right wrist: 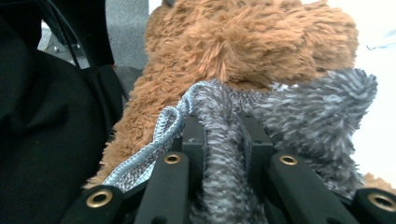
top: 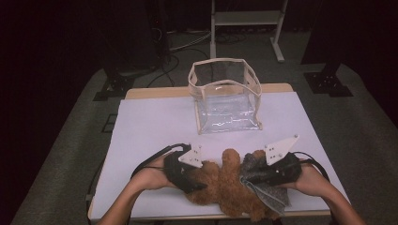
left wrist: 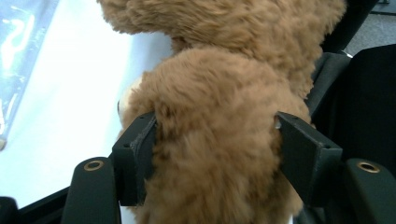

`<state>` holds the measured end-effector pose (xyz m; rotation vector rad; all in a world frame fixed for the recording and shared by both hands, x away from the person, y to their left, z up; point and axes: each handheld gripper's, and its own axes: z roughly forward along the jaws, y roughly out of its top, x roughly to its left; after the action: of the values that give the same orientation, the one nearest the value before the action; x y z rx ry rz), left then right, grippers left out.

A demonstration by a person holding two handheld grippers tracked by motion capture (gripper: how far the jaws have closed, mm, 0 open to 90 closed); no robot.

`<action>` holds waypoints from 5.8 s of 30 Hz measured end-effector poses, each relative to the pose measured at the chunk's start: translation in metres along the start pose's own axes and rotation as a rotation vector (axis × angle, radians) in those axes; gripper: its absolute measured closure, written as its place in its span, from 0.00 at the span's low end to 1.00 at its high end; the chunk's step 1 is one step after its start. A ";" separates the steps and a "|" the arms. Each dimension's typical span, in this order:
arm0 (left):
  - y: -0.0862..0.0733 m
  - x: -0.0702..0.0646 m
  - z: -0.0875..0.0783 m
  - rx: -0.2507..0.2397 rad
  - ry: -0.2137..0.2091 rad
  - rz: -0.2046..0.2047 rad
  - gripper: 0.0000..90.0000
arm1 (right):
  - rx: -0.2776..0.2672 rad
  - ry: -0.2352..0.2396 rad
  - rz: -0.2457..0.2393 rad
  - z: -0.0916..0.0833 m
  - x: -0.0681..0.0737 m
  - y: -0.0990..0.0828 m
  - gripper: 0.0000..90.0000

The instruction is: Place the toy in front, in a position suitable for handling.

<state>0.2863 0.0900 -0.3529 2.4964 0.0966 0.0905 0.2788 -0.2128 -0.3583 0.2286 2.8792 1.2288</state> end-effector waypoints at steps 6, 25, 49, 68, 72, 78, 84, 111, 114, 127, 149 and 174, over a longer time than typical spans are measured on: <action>-0.004 -0.006 0.001 0.004 0.009 0.025 0.49 | -0.022 -0.022 0.008 -0.014 -0.009 -0.004 0.84; -0.006 -0.012 0.000 0.013 0.005 0.058 0.49 | -0.084 -0.046 0.111 -0.037 -0.035 -0.029 0.83; 0.003 -0.013 0.007 -0.018 -0.001 0.056 0.51 | -0.052 -0.025 0.027 -0.020 -0.020 -0.001 0.83; 0.022 -0.008 0.022 -0.049 -0.011 0.048 0.52 | -0.093 -0.001 -0.063 -0.010 -0.006 0.031 0.83; 0.019 -0.009 0.021 -0.056 -0.005 0.049 0.52 | 0.000 -0.017 -0.034 0.000 -0.008 0.018 0.83; 0.022 -0.007 0.024 -0.061 -0.007 0.038 0.52 | -0.061 -0.018 -0.041 -0.004 -0.009 0.026 0.83; 0.021 -0.007 0.023 -0.058 -0.004 0.039 0.52 | -0.034 -0.024 -0.064 0.009 -0.016 0.044 0.83; -0.002 0.002 0.023 -0.124 -0.047 -0.046 0.56 | -0.045 -0.028 -0.036 -0.015 0.004 0.017 0.84; 0.006 -0.002 0.025 -0.121 -0.033 -0.038 0.56 | -0.049 -0.024 -0.076 -0.008 0.005 0.039 0.84; 0.011 -0.006 0.027 -0.110 -0.008 -0.001 0.56 | 0.017 -0.051 -0.003 0.000 -0.019 0.027 0.84; -0.010 0.001 0.019 -0.171 -0.018 -0.088 0.49 | 0.104 -0.001 -0.024 0.016 -0.007 0.023 0.85; -0.003 0.003 0.026 -0.157 0.004 -0.070 0.51 | 0.071 -0.053 0.002 -0.012 -0.009 0.008 0.85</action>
<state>0.2915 0.0769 -0.3749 2.3338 0.1719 0.0711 0.2880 -0.2173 -0.3452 0.2602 2.8803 1.1050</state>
